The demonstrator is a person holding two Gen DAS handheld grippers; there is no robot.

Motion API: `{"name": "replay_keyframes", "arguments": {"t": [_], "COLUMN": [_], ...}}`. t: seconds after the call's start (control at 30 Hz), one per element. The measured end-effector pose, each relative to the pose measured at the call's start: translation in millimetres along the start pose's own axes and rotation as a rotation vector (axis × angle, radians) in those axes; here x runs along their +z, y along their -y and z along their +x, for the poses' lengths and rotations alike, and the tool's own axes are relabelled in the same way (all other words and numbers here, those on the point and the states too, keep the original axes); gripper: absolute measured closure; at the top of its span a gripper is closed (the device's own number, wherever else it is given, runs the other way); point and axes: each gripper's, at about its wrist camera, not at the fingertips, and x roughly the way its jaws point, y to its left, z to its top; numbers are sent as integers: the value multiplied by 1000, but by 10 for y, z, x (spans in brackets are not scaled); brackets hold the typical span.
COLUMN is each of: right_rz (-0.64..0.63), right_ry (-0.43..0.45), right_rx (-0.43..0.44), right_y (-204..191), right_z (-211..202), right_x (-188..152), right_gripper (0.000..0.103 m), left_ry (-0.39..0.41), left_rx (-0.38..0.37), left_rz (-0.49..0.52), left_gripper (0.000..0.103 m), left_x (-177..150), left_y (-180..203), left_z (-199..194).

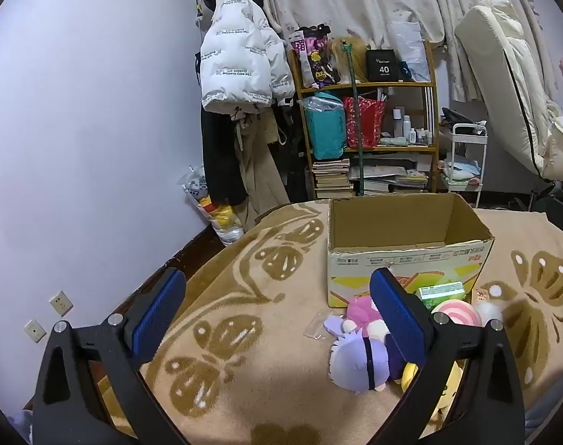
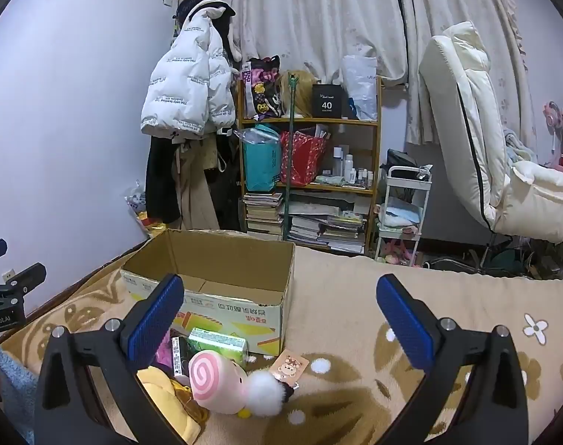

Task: Organize soft objects

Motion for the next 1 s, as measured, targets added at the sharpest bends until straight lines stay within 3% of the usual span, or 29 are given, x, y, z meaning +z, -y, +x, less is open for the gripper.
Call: {"name": "replay_keyframes", "arguments": {"t": [1.0], "right_rz": [5], "right_ry": [-14], "right_rx": [5], "right_y": [-42], "right_z": [20], "right_x": [-20], "right_gripper": [0], "left_ry": [-20], "left_rx": [-7], "left_rz": [13], "left_gripper": [4], "left_x": [-31], "left_y": [52], "left_z": [47]}}
